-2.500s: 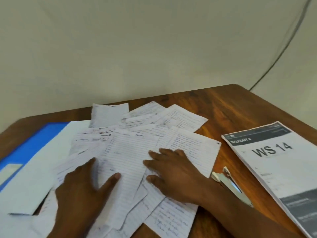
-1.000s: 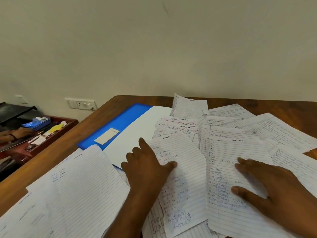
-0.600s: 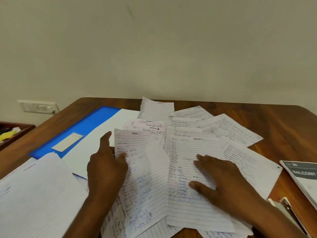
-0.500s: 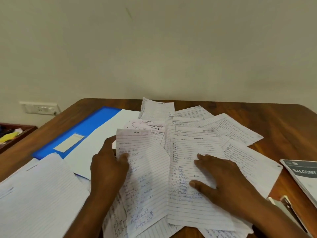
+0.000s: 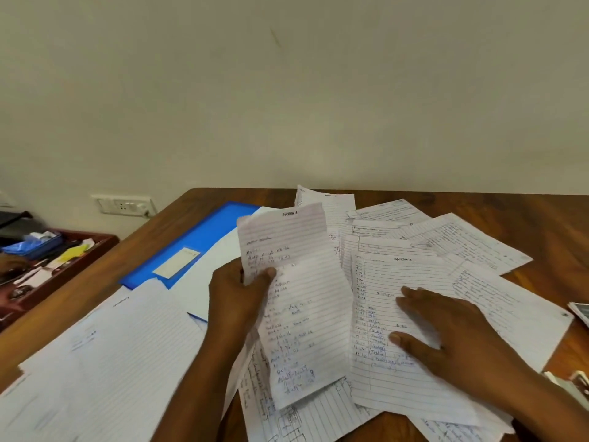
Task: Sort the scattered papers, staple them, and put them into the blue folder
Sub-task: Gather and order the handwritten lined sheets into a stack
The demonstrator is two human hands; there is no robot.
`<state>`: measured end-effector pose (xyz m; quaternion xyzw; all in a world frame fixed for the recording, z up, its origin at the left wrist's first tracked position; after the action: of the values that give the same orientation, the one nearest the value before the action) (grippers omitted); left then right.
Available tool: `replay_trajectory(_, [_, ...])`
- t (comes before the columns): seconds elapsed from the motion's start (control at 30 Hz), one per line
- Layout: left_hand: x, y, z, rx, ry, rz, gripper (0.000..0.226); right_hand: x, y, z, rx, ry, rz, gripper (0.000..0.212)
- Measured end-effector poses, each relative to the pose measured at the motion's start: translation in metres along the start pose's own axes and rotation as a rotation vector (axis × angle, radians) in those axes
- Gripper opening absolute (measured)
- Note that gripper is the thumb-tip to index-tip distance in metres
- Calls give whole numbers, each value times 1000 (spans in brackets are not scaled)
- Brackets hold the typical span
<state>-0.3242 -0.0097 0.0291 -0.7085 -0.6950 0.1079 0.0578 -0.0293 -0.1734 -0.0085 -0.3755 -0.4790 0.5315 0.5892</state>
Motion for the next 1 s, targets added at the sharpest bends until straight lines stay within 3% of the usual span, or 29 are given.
replay_trajectory(0.37, [4,-13,-6,-452,-75,-32,30,-1,-5,6,12,6,18,101])
replay_trajectory(0.67, [-4,-7,-7,-603,-147,90,34,-1,-9,11,-21,18,18,105])
replay_trajectory(0.83, [-12,13,-7,-512,-120,142,29,-1,-8,13,-41,-7,-12,116])
replay_trajectory(0.93, [-17,27,-6,-467,-146,227,31,-4,-20,21,172,-35,-141,108])
replay_trajectory(1.0, [-21,35,-6,-438,-148,273,34,-3,-26,22,427,-19,-280,90])
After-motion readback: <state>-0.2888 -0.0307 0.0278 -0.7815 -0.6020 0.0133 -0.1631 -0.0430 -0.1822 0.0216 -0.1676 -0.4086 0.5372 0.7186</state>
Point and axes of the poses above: each hand's wrist, its own x-axis towards the middle knuckle, its own y-axis out of the palm, z = x × y, the point moved 3 cm from there along x, towards the middle knuckle, and after that the axes turned 13 degrees about -y, right-handed, at the moved point
